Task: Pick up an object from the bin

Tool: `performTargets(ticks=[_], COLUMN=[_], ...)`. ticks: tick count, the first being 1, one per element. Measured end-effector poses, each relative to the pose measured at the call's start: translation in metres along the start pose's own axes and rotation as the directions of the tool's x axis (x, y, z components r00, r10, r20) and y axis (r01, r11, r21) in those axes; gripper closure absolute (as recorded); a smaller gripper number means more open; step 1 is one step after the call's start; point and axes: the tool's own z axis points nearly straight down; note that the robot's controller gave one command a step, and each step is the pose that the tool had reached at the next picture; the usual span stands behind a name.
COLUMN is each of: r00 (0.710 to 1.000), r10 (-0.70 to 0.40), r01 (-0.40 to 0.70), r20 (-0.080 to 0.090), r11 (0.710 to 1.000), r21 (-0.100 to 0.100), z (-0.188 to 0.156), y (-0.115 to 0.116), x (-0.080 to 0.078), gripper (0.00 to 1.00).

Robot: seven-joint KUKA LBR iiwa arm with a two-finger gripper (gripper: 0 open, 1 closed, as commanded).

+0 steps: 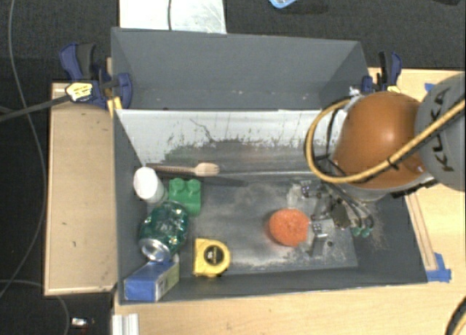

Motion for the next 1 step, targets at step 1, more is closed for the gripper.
performTargets(ticks=[1], r00=[0.992], r10=[-0.126], r01=[0.126], r20=[0.003], r11=[0.992], r21=[0.000], z=[0.0427], y=[-0.0371], x=[-0.0189], gripper=[0.00])
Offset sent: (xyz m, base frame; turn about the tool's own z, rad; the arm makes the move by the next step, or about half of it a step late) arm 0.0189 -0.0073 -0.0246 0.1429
